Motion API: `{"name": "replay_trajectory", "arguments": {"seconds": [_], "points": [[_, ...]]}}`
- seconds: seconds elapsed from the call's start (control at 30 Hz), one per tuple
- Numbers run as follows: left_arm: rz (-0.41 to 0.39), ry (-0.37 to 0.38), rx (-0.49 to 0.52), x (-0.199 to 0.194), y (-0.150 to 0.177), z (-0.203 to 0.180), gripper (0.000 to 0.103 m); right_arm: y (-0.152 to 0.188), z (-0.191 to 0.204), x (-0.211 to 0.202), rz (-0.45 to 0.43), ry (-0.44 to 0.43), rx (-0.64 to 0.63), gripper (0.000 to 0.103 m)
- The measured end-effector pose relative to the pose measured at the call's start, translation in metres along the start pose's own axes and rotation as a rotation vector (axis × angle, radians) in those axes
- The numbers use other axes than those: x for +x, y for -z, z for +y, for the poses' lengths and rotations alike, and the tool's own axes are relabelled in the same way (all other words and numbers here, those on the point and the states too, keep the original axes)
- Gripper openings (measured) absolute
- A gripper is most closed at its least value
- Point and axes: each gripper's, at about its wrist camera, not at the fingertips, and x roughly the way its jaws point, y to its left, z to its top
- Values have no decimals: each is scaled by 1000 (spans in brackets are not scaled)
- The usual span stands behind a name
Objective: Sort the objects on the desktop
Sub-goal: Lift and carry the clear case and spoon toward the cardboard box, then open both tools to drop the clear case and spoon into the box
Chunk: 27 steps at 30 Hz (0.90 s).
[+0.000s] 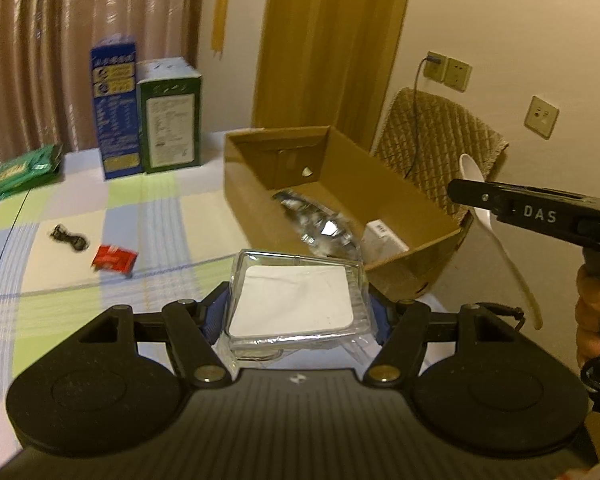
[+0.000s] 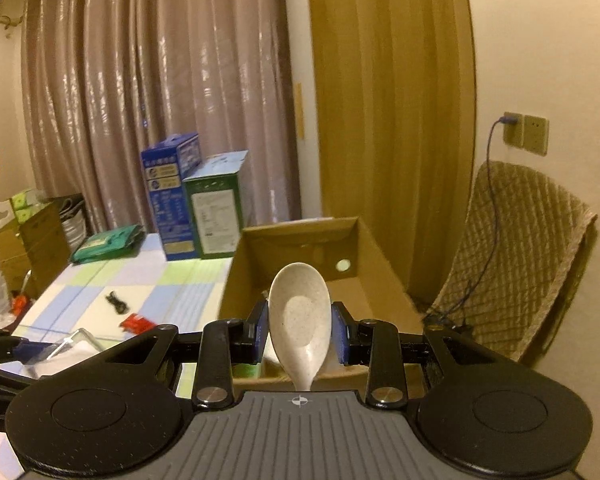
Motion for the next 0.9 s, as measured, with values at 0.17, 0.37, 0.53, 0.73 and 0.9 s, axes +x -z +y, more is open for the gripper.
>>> {"name": "replay_trajectory", "arguments": {"seconds": [0.17, 0.37, 0.53, 0.73, 0.9], "points": [[-14, 26, 19, 12, -18, -16, 63, -9, -15, 5, -6, 8, -3, 30], [-16, 49, 33, 31, -33, -30, 63, -14, -27, 17, 9, 1, -3, 30], [-12, 59, 45, 48, -44, -37, 63, -22, -33, 33, 24, -11, -3, 30], [-14, 72, 32, 72, -62, -35, 63, -37, -40, 55, 30, -21, 2, 30], [-17, 71, 22, 90, -73, -32, 63, -47, -46, 76, 40, -24, -1, 30]]}}
